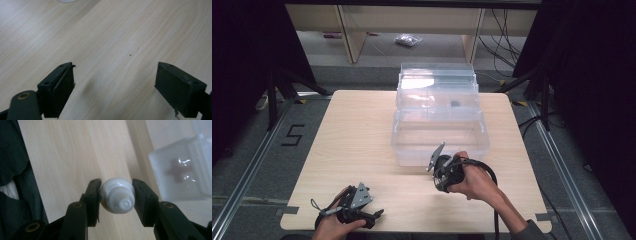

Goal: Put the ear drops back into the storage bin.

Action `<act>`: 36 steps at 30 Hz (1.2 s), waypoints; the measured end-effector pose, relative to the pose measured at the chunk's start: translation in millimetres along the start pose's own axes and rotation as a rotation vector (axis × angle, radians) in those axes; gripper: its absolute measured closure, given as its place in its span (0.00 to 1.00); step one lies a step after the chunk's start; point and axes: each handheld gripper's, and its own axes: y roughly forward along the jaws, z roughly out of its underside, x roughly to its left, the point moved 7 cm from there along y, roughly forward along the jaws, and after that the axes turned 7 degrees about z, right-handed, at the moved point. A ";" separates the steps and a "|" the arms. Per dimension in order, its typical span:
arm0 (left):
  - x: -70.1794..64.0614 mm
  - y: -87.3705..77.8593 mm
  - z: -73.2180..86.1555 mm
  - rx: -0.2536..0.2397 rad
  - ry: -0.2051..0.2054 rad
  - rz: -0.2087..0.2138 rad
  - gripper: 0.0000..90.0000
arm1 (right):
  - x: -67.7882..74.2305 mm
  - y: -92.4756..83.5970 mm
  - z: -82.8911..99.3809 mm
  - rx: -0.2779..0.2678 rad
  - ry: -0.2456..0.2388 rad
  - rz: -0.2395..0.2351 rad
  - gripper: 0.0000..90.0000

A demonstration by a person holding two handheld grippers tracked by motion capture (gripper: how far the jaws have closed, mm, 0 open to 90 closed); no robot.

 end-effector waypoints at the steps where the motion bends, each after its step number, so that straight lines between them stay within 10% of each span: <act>1: 0.0 0.0 0.0 0.000 0.000 0.000 0.17 | 0.0 0.0 0.0 0.000 0.000 0.000 0.67; 36: -0.4 2.5 -1.2 -0.027 -0.030 -0.006 0.17 | -80.6 -65.4 22.4 0.013 0.118 0.050 0.67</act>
